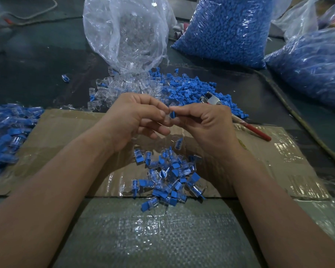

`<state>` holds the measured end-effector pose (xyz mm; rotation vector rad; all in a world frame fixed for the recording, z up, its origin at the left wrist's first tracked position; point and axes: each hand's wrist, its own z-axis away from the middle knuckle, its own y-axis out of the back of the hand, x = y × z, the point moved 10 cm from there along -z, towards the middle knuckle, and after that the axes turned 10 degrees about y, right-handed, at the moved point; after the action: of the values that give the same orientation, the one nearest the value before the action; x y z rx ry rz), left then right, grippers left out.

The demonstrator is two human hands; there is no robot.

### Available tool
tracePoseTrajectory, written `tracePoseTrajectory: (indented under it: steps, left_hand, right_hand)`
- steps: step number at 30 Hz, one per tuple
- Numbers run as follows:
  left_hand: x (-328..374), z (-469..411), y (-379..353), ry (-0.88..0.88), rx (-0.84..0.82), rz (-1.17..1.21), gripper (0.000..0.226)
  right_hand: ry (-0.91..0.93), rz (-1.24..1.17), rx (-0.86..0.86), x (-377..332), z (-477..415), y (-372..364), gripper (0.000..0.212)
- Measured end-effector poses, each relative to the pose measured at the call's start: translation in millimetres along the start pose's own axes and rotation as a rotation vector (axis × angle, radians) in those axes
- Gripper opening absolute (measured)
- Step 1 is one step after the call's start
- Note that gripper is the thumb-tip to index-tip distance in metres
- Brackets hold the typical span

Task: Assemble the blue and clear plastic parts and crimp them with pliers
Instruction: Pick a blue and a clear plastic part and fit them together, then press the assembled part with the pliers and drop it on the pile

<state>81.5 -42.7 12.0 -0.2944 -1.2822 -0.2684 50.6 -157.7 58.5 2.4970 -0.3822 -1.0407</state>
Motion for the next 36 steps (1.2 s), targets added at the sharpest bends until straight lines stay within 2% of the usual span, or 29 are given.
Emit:
tracePoseTrajectory:
  steps: [2, 8, 15, 23, 27, 32, 34, 36]
  left_hand:
    - [0.5, 0.8, -0.6, -0.002, -0.003, 0.001, 0.008]
    - [1.0, 2.2, -1.8, -0.025, 0.031, -0.012, 0.017]
    - [-3.2, 1.3, 0.3, 0.001, 0.08, 0.045, 0.01]
    - [-1.3, 1.6, 2.5, -0.019, 0.112, 0.026, 0.013]
    - [-1.1, 1.7, 6.4, -0.02, 0.128, 0.06, 0.013]
    - [0.4, 2.6, 8.8, -0.027, 0.137, 0.088, 0.013]
    - [0.4, 2.9, 9.2, -0.029, 0.145, 0.087, 0.012]
    - [0.3, 2.9, 10.3, -0.031, 0.156, 0.089, 0.011]
  right_hand:
    - [0.012, 0.01, -0.001, -1.4, 0.0, 0.2, 0.036]
    - [0.06, 0.069, -0.018, -7.8, -1.6, -1.5, 0.036]
    - [0.051, 0.125, -0.033, -7.9, -2.8, -2.2, 0.029]
    - [0.03, 0.184, -0.075, -11.7, -4.2, -4.2, 0.03]
    - [-0.172, 0.368, -0.145, 13.4, -3.0, 7.5, 0.047]
    - [-0.42, 0.633, -0.072, 47.5, 7.7, 59.1, 0.065]
    - [-0.565, 0.679, -0.123, 65.2, 18.9, 72.8, 0.08]
    - [-0.705, 0.719, -0.247, 81.8, 32.2, 77.3, 0.092]
